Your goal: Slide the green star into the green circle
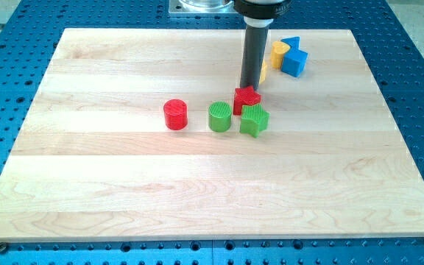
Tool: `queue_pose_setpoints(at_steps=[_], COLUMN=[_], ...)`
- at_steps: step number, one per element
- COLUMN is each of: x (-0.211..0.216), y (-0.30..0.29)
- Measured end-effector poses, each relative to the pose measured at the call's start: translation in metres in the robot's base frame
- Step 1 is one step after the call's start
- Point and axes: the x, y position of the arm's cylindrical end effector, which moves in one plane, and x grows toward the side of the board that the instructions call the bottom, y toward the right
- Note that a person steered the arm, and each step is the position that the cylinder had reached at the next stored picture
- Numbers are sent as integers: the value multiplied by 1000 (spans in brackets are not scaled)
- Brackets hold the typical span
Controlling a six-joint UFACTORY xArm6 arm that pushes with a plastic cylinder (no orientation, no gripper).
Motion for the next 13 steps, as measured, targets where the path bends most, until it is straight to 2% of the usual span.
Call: queue_pose_setpoints(at_steps=[1,2,3,4,6,7,8,13], x=[-13,-6,67,75,63,64,88,93], y=[7,54,56,-7,34,32,76,76])
